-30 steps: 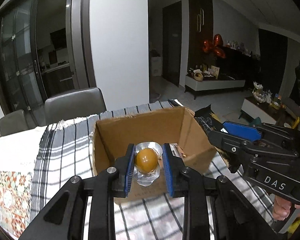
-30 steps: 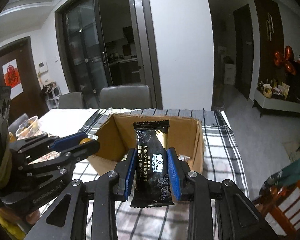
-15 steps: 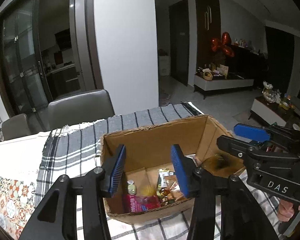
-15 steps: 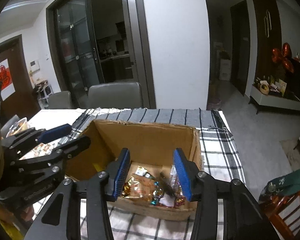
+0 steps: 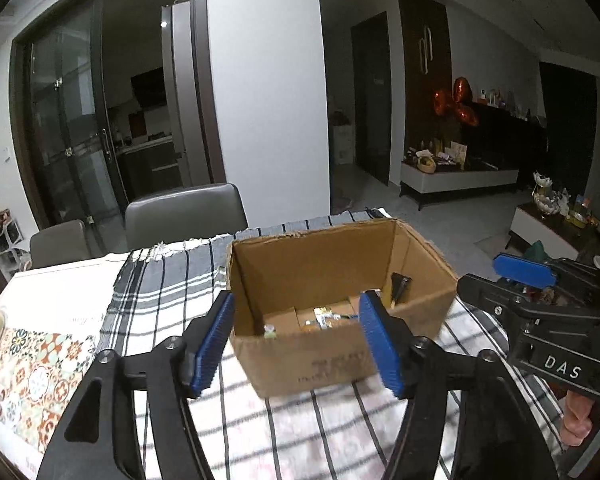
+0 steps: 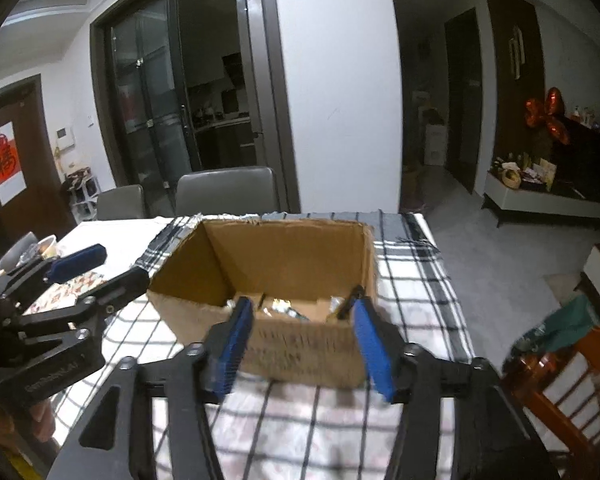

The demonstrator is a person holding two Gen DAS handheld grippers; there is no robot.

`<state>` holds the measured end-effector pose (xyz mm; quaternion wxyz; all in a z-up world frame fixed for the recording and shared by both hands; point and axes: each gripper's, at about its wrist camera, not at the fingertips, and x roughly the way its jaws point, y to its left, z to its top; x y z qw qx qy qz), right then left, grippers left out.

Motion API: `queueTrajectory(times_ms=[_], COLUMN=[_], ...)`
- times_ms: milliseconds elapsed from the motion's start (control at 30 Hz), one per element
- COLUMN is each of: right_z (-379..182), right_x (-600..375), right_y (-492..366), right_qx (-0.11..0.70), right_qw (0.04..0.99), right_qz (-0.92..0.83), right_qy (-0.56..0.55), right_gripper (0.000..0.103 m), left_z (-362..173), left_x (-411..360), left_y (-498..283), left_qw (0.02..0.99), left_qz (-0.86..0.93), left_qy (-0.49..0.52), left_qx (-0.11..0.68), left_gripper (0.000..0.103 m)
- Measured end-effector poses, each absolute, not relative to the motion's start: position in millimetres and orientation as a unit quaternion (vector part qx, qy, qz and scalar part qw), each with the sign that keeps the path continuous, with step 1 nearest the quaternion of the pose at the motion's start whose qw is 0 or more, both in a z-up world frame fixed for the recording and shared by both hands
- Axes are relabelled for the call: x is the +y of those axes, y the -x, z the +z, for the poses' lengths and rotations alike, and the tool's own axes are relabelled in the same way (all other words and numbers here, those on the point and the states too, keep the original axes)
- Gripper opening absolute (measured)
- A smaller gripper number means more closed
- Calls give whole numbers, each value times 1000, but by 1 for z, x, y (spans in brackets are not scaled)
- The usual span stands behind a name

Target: Organize snacks

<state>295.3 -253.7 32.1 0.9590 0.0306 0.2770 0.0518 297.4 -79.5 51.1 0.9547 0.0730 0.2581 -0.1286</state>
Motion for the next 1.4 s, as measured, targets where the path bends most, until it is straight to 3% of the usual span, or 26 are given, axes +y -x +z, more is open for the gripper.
queueTrajectory(times_ms=[200,267,433,533,633,833,1400], right_z=[38,38,43,45,48,49,48], right_x=[-256,-255,-254,-254,-252,-248,-240], right_y=[-248,-231,-184,-164,-141,-110,-60], right_qx=[270,265,242,239,224,218,203], right_qw=[961,963,969,970,974,976,979], right_qz=[39,33,19,20,11,-1,4], right_qy=[-40,-37,-35,-41,-37,-27,-32], right_gripper=[59,68,70,80,81,85,86], left_z=[58,60,65,66,65,61,51], left_x=[-74,-73,-69,-64,-61,-54,-49], left_y=[-251,-233,-193,-173,-153,-125,-69], left_qw=[960,964,970,972,973,975,976], left_qz=[-119,-106,-95,-93,-87,-68,-72], left_qy=[-69,-77,-73,-69,-72,-75,-75], left_qx=[245,231,210,205,199,198,189], left_gripper=[79,86,94,98,103,103,103])
